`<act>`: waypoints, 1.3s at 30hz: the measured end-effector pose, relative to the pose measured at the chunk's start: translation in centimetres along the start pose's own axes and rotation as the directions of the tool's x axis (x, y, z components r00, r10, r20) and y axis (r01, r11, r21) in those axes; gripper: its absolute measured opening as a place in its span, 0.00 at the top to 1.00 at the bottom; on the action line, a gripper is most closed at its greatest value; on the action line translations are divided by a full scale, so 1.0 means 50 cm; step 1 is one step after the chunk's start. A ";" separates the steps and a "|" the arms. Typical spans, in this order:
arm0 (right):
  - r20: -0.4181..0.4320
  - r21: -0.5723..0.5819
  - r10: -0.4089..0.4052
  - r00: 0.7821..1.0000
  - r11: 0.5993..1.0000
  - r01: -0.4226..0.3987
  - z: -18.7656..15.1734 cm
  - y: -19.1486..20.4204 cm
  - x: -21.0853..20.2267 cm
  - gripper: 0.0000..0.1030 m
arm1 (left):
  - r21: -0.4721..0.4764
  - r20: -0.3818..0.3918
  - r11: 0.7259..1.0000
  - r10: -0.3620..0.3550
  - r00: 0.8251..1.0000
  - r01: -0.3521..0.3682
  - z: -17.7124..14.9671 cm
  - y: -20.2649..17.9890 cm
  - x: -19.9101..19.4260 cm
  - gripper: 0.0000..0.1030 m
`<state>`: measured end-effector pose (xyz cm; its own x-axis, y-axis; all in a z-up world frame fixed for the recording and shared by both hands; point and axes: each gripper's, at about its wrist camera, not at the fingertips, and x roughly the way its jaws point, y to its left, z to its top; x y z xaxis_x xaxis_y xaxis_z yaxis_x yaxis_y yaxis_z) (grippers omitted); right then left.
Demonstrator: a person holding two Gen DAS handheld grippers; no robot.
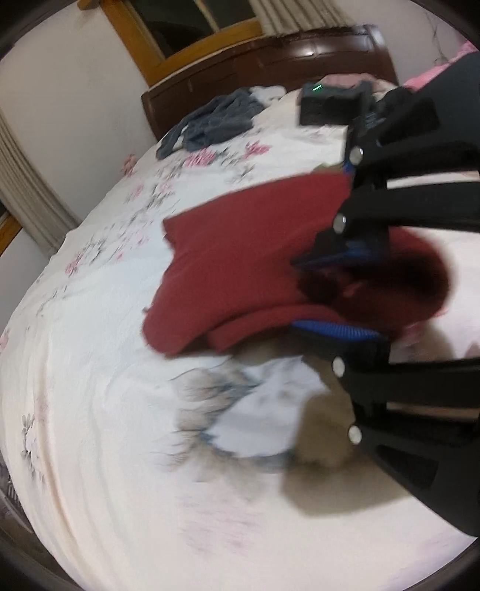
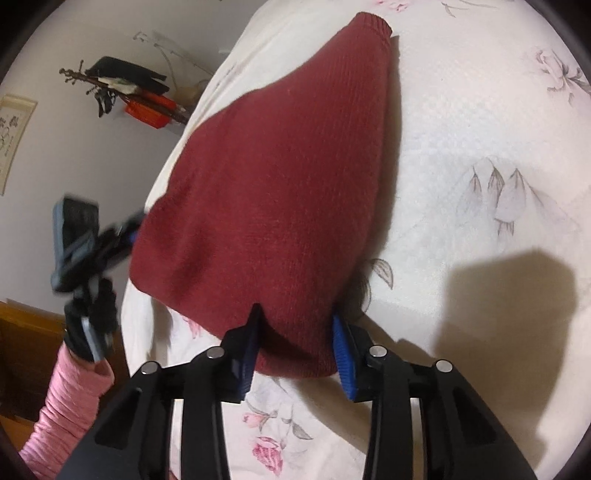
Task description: Fold small clothes
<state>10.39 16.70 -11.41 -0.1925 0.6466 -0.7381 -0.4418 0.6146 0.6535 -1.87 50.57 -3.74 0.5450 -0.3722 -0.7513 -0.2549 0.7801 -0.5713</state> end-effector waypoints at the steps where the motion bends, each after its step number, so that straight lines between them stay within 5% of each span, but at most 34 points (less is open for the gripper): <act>1: -0.001 0.007 0.006 1.000 1.000 -0.006 0.000 0.000 -0.004 0.56 | 0.018 -0.001 1.000 0.005 1.000 -0.005 -0.014 -0.010 -0.007 0.59; 6: -0.019 0.042 0.017 1.000 0.999 -0.016 -0.003 -0.023 -0.010 0.47 | 0.038 -0.039 0.999 0.000 0.999 0.001 -0.050 -0.031 0.002 0.51; 7: -0.024 0.047 0.017 1.000 0.999 -0.016 -0.004 -0.025 -0.006 0.47 | 0.045 -0.053 0.998 0.042 0.998 -0.039 -0.053 -0.032 0.015 0.54; 10: -0.023 0.051 0.025 0.999 0.998 -0.024 -0.001 -0.019 -0.006 0.57 | 0.031 -0.076 0.998 0.065 0.995 -0.063 -0.052 -0.024 0.041 0.88; 19: -0.050 0.016 -0.015 0.999 1.000 0.016 -0.022 -0.031 0.004 0.68 | -0.063 -0.109 0.998 0.015 0.994 -0.022 -0.067 0.041 0.068 0.90; 25: -0.054 -0.009 -0.035 0.998 0.999 0.035 -0.016 -0.022 -0.006 0.61 | -0.060 -0.104 0.998 0.021 0.994 -0.027 -0.070 0.028 0.047 0.81; 29: -0.030 -0.029 -0.020 0.999 0.999 0.019 0.006 0.004 -0.030 0.50 | -0.092 -0.043 0.995 0.025 0.999 -0.029 -0.045 0.027 -0.005 0.50; 32: 0.023 -0.007 -0.007 1.000 1.000 0.007 0.029 -0.007 -0.064 0.36 | -0.113 -0.017 0.993 0.022 1.000 -0.024 -0.013 0.044 -0.017 0.49; 37: 0.057 0.056 0.038 0.998 0.998 -0.041 0.069 -0.036 -0.073 0.27 | -0.209 -0.043 0.973 -0.114 0.993 0.103 0.034 0.079 0.033 0.48; 39: 0.060 0.069 0.047 0.997 0.996 -0.051 0.086 -0.048 -0.065 0.27 | -0.193 -0.034 0.976 -0.105 0.994 0.097 0.046 0.073 0.053 0.50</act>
<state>15.85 15.07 -9.87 -0.1597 0.7008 -0.6953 -0.3698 0.6106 0.7003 0.46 53.60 -7.05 0.5411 -0.4691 -0.6979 -0.3506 0.6285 -0.6943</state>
